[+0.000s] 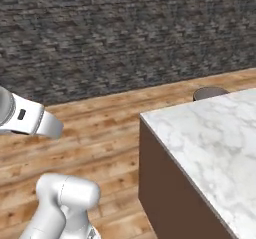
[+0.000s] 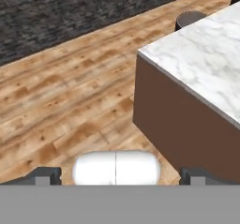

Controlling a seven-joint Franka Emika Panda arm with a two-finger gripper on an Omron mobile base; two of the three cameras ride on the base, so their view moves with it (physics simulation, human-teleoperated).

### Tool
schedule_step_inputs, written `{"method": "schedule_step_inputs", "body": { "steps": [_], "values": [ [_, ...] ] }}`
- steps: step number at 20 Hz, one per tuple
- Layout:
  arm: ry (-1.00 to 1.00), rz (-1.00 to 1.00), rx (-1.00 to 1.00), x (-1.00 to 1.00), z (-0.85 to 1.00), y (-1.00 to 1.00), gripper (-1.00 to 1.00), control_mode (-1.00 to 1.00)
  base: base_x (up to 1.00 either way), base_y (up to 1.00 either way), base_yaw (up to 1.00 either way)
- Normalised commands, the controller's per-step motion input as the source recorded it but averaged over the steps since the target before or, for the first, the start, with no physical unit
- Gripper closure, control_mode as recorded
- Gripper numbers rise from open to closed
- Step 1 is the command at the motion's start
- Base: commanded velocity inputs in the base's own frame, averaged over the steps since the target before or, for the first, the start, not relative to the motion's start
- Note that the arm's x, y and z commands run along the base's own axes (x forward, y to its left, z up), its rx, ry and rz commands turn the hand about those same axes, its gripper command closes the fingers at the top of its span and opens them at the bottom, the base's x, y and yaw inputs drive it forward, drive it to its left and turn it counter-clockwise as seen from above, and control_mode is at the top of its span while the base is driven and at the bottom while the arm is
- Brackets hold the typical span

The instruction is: Transport the steak and bell pepper to the fridge. Place the steak on the rack containing meat and place the bell pepper on the rack containing the vegetable, ensuring meats and vegetables are on different racks.

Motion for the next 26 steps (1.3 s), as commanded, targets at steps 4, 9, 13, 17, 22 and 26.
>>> {"method": "schedule_step_inputs", "body": {
  "steps": [4, 9, 13, 17, 22, 26],
  "values": [
    [0.0, 0.0, 0.0, 0.0, 0.0, 0.0, -1.0, 1.0, 1.0, 1.0, -0.46],
    [0.0, 0.0, 0.0, 0.0, 0.0, 0.0, -1.0, 1.0, 1.0, 1.0, -0.4],
    [0.0, 0.0, 0.0, 0.0, 0.0, 0.0, -1.0, 1.0, 1.0, 1.0, -0.36],
    [0.0, 0.0, 0.0, 0.0, 0.0, 0.0, -1.0, 1.0, 1.0, 1.0, -0.37],
    [0.0, 0.0, 0.0, 0.0, 0.0, 0.0, -1.0, 1.0, 1.0, 1.0, -0.41],
    [0.0, 0.0, 0.0, 0.0, 0.0, 0.0, -1.0, 1.0, 1.0, 1.0, -0.4]
  ]
}}
